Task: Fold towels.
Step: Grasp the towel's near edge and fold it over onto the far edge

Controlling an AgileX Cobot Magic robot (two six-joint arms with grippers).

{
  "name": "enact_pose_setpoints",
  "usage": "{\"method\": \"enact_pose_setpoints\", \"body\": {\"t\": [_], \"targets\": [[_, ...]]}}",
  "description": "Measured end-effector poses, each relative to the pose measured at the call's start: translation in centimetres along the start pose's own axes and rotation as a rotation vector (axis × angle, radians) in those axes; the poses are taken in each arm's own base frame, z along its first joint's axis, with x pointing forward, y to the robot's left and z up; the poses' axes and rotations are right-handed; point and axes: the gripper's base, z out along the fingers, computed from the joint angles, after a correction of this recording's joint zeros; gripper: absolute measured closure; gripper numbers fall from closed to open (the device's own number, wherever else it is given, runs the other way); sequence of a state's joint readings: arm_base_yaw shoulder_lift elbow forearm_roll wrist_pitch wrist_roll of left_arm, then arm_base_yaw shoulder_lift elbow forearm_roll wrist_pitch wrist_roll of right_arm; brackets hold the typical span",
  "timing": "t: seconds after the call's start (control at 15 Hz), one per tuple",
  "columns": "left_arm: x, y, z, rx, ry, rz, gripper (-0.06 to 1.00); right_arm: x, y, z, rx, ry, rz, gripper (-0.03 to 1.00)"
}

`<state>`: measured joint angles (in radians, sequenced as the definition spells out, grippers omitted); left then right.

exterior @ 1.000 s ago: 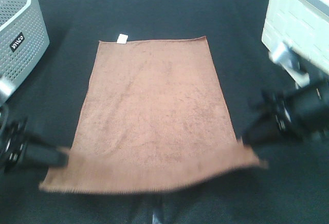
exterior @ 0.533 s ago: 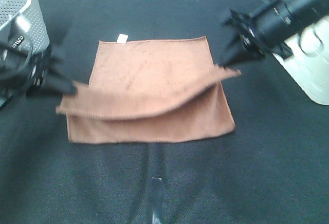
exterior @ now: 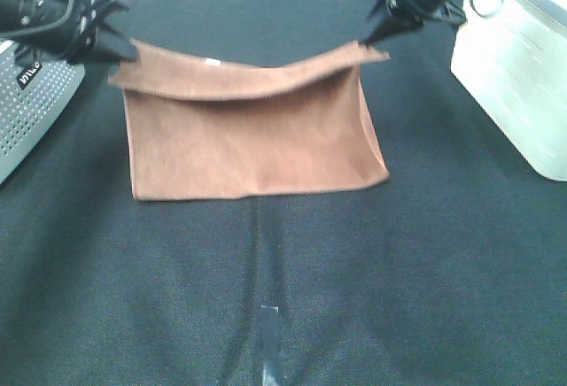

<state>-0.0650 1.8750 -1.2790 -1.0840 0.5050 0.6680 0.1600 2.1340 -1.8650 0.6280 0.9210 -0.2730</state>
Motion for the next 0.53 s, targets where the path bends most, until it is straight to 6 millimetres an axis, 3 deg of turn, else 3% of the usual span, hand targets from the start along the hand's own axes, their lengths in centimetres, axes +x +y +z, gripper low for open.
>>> {"method": "enact_pose_setpoints", "body": {"t": [0.07, 0.2, 0.53], "targets": [[-1.3, 0.3, 1.3, -0.004, -0.025, 0.009, 0.94, -1.6, -0.8, 0.4, 0.006, -0.038, -0.013, 0.97], [-2.6, 0.9, 3.5, 0.0, -0.039, 0.018, 0.94, -3.1, -2.3, 1.7, 0.028, -0.07, -0.027, 0.97], [-5.4, 3.2, 9.1, -0.026, -0.12, 0.031, 0.94, -5.0, -5.7, 6.8, 0.072, -0.174, -0.032, 0.97]]}}
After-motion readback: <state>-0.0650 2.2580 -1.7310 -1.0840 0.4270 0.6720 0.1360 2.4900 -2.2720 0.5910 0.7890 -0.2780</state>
